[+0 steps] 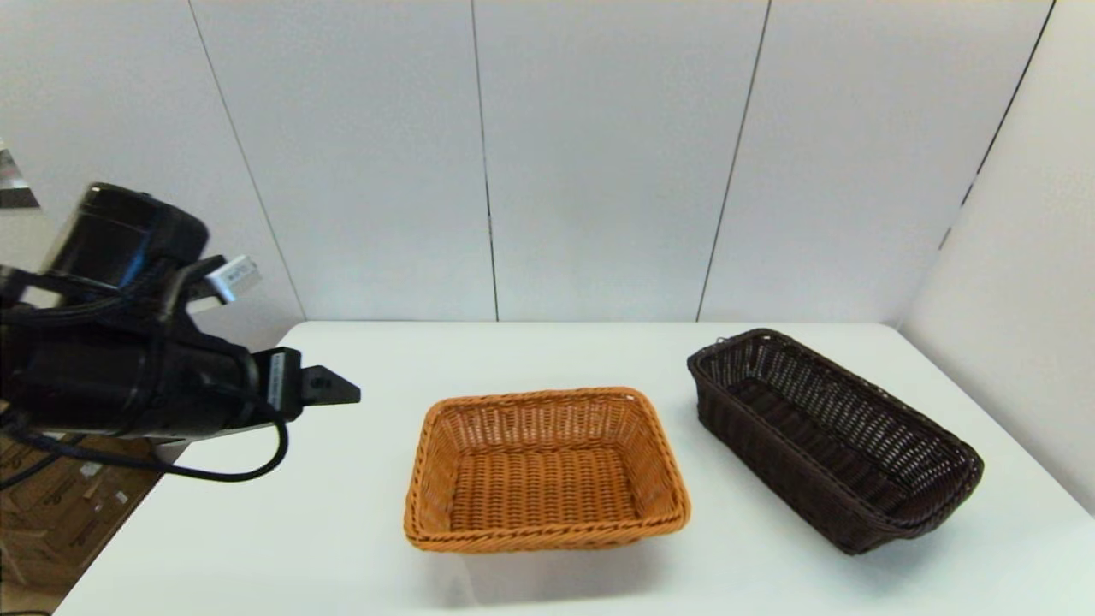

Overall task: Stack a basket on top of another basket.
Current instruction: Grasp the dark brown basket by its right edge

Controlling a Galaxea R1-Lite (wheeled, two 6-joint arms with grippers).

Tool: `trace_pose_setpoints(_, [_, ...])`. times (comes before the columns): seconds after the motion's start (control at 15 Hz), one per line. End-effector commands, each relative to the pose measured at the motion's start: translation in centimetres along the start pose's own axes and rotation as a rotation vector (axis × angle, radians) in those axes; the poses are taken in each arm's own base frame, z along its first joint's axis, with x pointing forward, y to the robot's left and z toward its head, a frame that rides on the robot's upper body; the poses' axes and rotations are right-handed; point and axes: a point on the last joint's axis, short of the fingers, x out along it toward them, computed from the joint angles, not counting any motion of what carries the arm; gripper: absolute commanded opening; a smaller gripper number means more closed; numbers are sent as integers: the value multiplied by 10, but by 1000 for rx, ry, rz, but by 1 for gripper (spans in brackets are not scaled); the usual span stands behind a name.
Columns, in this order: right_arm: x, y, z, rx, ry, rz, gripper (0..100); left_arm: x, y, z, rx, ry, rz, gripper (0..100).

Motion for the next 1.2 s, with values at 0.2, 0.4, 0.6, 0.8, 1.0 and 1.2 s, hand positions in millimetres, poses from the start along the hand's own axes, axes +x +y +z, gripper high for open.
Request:
trace_pose_setpoints(0.2, [0, 0, 0, 0, 0, 1, 100, -107, 38, -89, -51, -268, 50, 100])
trace_pose_setpoints(0.4, [0, 0, 0, 0, 0, 0, 100, -124, 57, -137, -96, -298, 30, 100])
trace_pose_setpoints(0.6, [0, 0, 0, -5, -1, 1, 100, -135, 73, -175, -126, -309, 27, 100])
trace_pose_setpoints(0.8, [0, 0, 0, -3, -3, 0, 100, -142, 85, -211, -163, -362, 54, 100])
trace_pose_setpoints(1.0, [0, 0, 0, -5, 0, 0, 100, -147, 92, -234, -182, -385, 61, 100])
trace_pose_setpoints(1.2, [0, 0, 0, -2, 0, 0, 100, -148, 92, -237, -265, -363, 65, 100])
